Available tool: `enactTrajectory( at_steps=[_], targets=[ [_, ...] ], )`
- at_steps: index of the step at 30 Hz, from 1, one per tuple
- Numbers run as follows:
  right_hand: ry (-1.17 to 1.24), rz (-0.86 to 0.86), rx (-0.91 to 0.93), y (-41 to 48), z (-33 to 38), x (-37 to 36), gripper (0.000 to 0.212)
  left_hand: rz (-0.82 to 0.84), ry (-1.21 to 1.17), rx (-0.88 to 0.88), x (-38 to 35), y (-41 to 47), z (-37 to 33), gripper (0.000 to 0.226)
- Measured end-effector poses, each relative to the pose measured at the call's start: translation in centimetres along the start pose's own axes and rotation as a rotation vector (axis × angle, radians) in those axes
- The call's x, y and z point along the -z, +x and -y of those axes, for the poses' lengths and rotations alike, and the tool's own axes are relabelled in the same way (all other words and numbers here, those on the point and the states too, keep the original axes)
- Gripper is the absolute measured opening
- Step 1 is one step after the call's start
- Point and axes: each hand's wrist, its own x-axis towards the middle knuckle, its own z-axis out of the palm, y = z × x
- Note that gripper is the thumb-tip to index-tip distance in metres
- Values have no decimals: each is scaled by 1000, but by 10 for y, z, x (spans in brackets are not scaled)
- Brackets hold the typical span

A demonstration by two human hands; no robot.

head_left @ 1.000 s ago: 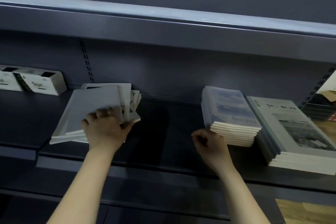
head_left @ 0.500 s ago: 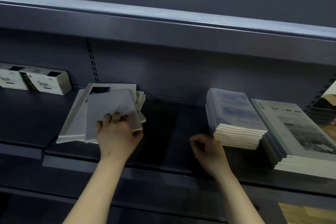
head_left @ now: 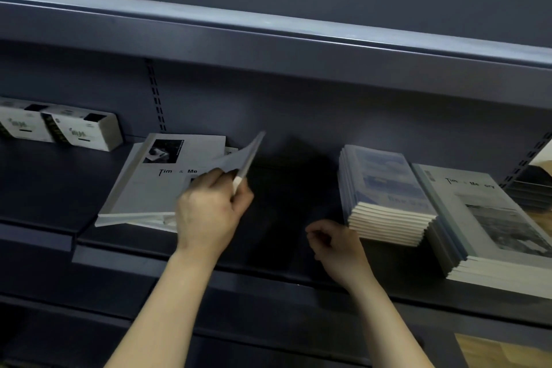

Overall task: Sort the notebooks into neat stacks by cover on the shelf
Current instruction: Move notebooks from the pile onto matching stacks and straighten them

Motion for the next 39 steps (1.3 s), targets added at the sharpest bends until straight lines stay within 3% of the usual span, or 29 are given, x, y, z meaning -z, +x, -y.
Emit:
enactTrajectory(
  at_steps=[5, 8, 12, 16, 19, 24, 29, 35, 39],
  targets=[
    [106, 80, -8, -5, 10, 0, 10, -193, -237, -50, -13, -9, -32, 37],
    [365, 202, -70, -10, 17, 3, 34, -212, -378, -22, -23, -18, -53, 35],
    [912, 253, -178, -15, 19, 5, 73, -226, -648, 209, -25, -13, -68, 28],
    [1200, 159, -106, -12, 14, 14, 76, -138, -735, 229, -34, -13, -65, 29],
    [1159, 30, -35, -8, 8, 28, 70, -32, -708, 251, -43, -20, -58, 30],
    [915, -158, 33, 1, 2, 60, 41, 179, -619, 184, -54, -32, -40, 35],
    [761, -254, 40, 10, -5, 89, 43, 309, -476, 120, -64, -39, -34, 44],
    [660, -323, -1, 15, -10, 120, 40, 602, -216, 9, -83, -47, -31, 43],
    [524, -396, -59, 20, -19, 139, 32, 677, -110, -15, -96, -56, -28, 47]
  ],
)
